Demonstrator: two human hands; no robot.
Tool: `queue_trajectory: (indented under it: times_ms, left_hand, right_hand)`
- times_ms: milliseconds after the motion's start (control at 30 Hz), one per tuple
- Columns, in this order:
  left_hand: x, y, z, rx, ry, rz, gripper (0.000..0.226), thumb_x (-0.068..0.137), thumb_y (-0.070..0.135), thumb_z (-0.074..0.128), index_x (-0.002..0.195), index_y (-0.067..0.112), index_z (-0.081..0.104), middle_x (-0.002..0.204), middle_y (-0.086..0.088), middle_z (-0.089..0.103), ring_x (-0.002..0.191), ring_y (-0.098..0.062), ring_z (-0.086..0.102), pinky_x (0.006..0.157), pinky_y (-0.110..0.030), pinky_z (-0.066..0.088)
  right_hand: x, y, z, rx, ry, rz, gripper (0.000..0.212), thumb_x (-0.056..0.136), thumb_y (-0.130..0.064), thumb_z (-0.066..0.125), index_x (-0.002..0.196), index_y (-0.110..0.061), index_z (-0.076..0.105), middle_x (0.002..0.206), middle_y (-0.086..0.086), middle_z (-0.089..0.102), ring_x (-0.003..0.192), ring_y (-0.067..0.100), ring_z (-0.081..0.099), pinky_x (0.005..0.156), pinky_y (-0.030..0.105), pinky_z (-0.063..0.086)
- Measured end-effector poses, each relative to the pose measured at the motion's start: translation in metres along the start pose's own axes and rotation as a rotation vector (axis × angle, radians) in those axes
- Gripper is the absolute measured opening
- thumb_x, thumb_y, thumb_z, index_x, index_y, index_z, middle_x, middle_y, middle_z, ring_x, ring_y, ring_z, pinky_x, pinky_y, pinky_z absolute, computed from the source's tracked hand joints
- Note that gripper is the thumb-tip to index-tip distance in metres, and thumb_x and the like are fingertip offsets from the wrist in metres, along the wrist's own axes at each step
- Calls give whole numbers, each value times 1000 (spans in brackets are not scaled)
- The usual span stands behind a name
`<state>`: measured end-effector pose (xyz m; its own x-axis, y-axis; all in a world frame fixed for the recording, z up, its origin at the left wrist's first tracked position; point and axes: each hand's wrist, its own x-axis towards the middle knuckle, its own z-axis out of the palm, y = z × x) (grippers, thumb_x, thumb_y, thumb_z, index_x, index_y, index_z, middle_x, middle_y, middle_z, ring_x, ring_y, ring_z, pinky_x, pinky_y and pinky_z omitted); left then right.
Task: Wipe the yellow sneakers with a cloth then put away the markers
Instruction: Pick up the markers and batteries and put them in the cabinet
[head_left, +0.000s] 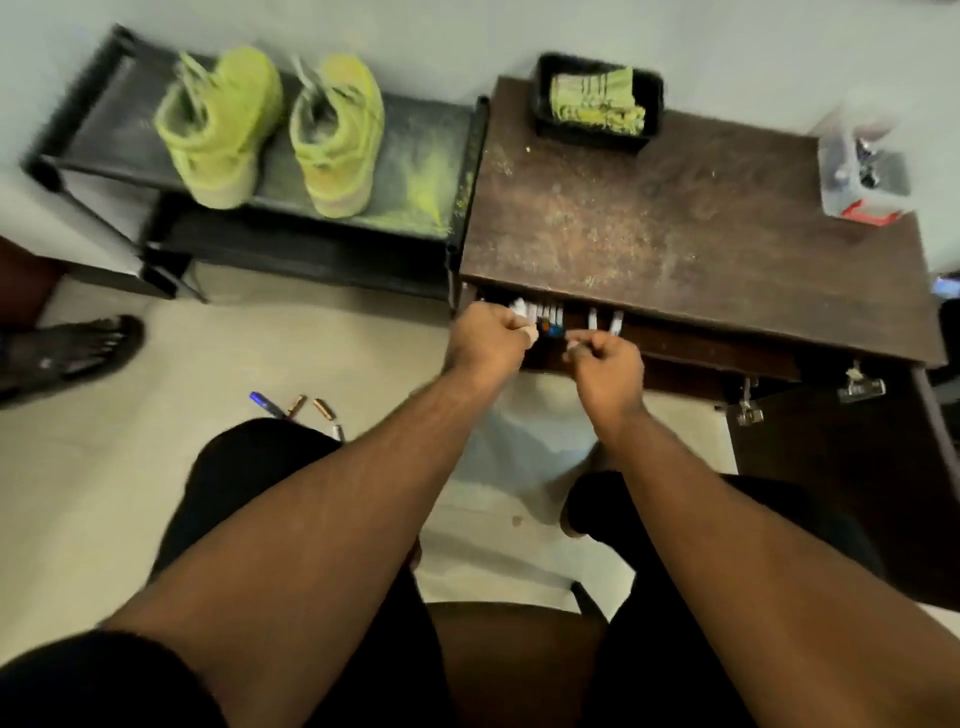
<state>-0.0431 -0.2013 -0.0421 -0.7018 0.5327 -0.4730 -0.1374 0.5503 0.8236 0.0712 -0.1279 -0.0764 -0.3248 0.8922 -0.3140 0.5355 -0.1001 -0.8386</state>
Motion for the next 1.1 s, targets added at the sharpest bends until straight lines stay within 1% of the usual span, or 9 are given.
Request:
queue_trajectory:
  times_ms: [133, 267, 333, 433, 500, 633, 767, 933, 1100]
  left_hand:
    - [-30, 39, -115, 16, 225, 277, 7, 73, 20, 77, 76, 13, 75, 72, -2, 72, 67, -12, 65, 70, -25, 52]
    - [-24, 32, -218, -62, 430, 291, 20, 68, 25, 79, 58, 16, 63, 57, 1, 59, 54, -11, 52, 58, -24, 43]
    - [-20, 8, -266, -63, 496, 248, 12, 75, 6, 68, 83, 13, 71, 70, -1, 62, 65, -12, 56, 63, -22, 44]
    - [-3, -60, -313, -51, 575, 166, 60, 75, -15, 45, 126, 12, 58, 98, -4, 61, 87, -14, 56, 74, -23, 46]
    - [7, -120, -324, -10, 599, 48, 59, 72, -17, 45, 122, 12, 61, 102, -7, 63, 87, -15, 57, 72, -23, 44]
    - [22, -248, -317, 8, 561, -253, 31, 78, -9, 54, 93, 14, 70, 98, -12, 71, 89, -25, 66, 84, -31, 52]
    - [28, -349, -292, 92, 503, -438, 26, 80, -2, 57, 99, 6, 72, 104, -13, 70, 99, -30, 64, 91, -37, 51]
    - [44, -423, -270, 121, 463, -537, 26, 81, -1, 59, 101, 8, 72, 107, -10, 69, 103, -29, 62, 90, -30, 46]
    - [73, -455, -275, 192, 509, -544, 25, 89, 7, 54, 107, 15, 69, 110, -8, 67, 101, -28, 62, 85, -29, 45]
  right_hand:
    - [-55, -68, 3, -75, -106, -243, 16, 91, -9, 59, 100, -10, 72, 83, -1, 69, 71, 5, 60, 70, 13, 47]
    - [-80, -119, 41, -180, -250, -401, 17, 90, -13, 61, 102, -13, 73, 93, 2, 71, 83, 13, 65, 75, 21, 51]
    - [-90, -141, 81, -244, -355, -471, 18, 90, -14, 60, 104, -14, 72, 95, 0, 71, 86, 13, 65, 76, 23, 52]
    - [-90, -154, 149, -358, -473, -559, 17, 89, -18, 62, 102, -16, 73, 98, -4, 71, 90, 9, 64, 85, 27, 52]
    - [-83, -145, 194, -450, -566, -593, 19, 90, -19, 61, 104, -16, 73, 103, -3, 71, 95, 9, 64, 89, 27, 50]
    - [-62, -103, 275, -683, -778, -633, 21, 91, -19, 58, 108, -17, 71, 112, -4, 69, 102, 9, 61, 92, 25, 47]
    - [-38, -49, 344, -801, -906, -598, 18, 87, -17, 61, 100, -16, 74, 103, 0, 72, 94, 14, 64, 88, 30, 51]
    - [-16, 9, 407, -909, -1009, -563, 15, 82, -15, 63, 92, -17, 75, 96, 1, 73, 91, 18, 65, 86, 31, 52]
    - [1, 53, 457, -1008, -1060, -526, 20, 84, -13, 62, 99, -20, 73, 107, 3, 70, 97, 23, 64, 88, 34, 51]
